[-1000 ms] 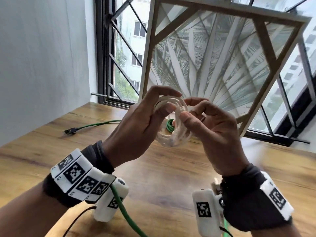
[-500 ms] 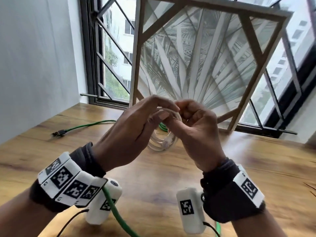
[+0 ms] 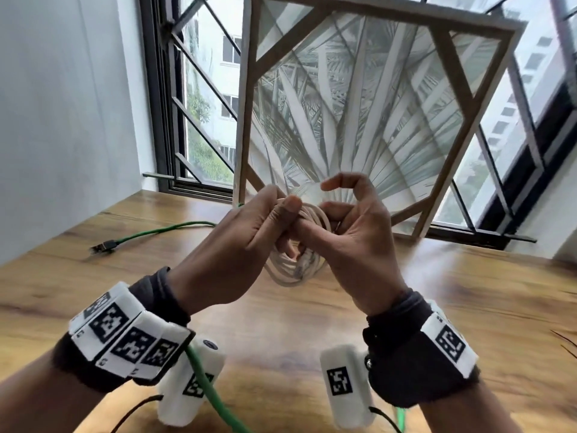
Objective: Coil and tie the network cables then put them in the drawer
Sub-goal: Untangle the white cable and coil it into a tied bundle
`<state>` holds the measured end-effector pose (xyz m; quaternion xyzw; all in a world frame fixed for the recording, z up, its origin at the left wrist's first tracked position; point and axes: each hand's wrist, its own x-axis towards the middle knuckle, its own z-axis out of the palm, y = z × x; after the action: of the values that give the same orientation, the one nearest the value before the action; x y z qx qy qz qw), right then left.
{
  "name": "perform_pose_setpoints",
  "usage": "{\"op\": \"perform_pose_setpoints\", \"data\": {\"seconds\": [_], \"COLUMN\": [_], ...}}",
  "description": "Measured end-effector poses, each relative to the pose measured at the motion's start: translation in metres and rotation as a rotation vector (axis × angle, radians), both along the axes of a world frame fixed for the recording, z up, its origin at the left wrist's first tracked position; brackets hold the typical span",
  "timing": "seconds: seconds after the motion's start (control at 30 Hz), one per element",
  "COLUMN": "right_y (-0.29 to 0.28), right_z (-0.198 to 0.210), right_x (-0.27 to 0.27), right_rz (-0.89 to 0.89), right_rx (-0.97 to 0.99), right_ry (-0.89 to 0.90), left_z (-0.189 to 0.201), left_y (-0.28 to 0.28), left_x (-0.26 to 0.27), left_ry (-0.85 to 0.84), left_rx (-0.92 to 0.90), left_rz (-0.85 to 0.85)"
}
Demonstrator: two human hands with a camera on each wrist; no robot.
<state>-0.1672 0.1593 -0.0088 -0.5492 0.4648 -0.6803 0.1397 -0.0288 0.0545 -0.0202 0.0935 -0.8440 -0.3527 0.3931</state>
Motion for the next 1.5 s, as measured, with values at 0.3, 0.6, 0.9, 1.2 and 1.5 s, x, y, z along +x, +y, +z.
{"op": "perform_pose_setpoints", "data": {"seconds": [0.3,0.6,0.9,1.2,1.5], "right_y": [0.004,-0.003,0.001,-0.002,-0.006], "right_z": [0.001,-0.012,-0.007,-0.008,-0.010], "right_x": [-0.007,0.011,0.007,0.008,0.009], "right_rz": [-0.177,-0.168,-0.101,-0.009,0.100], "right_rx": [0.094,0.157,0.148,0.077,0.045], "right_ry": [0.329,0.458,0.387,0.235,0.219], "left_z": [-0.003,-0.002,0.005,0.004,0.011], "left_y": [-0.001,-0.001,0.003,0.000,0.002], "left_x": [-0.005,-0.003,0.000,0.004,0.005], "left_ry": [0.079,0.033,0.093,0.018,0.057], "left_rx": [0.112,0.195,-0.179,-0.346,-0.276], "left_rz": [0.124,0.058,0.086,0.202,0.036]}}
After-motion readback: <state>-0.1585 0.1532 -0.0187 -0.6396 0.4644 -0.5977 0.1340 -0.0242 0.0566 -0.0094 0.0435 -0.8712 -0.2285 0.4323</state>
